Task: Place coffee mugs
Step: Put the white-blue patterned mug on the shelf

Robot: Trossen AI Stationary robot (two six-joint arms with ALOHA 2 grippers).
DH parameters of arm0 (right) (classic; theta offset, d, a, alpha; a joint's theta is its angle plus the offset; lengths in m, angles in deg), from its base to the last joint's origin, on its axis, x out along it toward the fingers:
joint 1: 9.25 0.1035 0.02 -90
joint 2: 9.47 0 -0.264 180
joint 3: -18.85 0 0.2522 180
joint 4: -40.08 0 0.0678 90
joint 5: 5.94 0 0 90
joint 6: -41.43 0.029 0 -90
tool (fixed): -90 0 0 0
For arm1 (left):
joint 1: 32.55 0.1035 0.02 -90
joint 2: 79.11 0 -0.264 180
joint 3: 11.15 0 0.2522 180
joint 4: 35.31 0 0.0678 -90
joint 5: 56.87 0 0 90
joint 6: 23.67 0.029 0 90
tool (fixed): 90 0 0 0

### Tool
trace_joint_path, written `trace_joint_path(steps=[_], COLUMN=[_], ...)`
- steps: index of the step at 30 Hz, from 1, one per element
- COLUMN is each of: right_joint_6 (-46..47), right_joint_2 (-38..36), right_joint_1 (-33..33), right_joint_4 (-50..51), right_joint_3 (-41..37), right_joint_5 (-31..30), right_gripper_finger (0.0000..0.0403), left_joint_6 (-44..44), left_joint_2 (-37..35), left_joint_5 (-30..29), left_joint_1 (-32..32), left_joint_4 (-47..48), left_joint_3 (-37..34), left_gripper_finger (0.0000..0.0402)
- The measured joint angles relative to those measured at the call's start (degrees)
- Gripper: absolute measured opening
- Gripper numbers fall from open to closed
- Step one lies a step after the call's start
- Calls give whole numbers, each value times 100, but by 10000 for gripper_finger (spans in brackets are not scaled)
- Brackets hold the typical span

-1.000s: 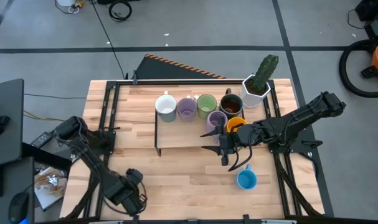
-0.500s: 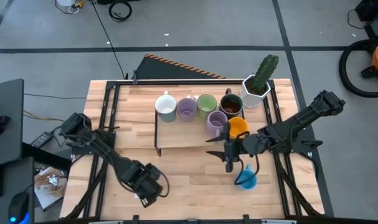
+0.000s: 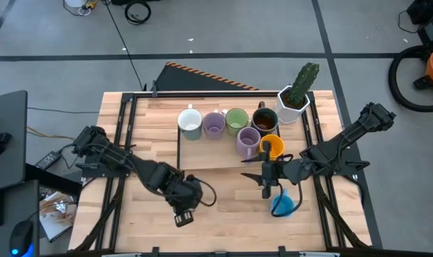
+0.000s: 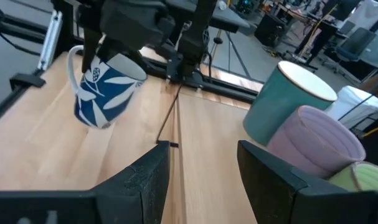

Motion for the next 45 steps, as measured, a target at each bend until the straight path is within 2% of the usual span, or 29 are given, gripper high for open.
trace_joint_path(steps=[13, 18, 26, 33, 39, 45], right_joint_6=[-2, 49, -327, -439, -502, -506], right_joint_2=[-333, -333, -485, -786, -840, -833], right_joint_1=[88, 88, 92, 90, 110, 152], right_joint_4=[87, 102, -79, -100, -184, -177], right_joint_3=[0, 0, 0, 2, 4, 5], right_joint_5=[0, 0, 2, 98, 175, 204], right_gripper_finger=[193, 193, 193, 193, 193, 193], left_joint_6=[1712, 2241, 2623, 2978, 3131, 3121], left_joint_2=[-7, -7, -7, 83, 421, 780], left_joint_5=[-255, -539, -615, -615, -635, -626], left_joint_1=[799, 1130, 1612, 2024, 2194, 2293], left_joint_4=[200, 199, -251, -200, 405, 878], left_joint_3=[1154, 1401, 1484, 1750, 2422, 2494], left_gripper_finger=[29, 30, 31, 31, 31, 31])
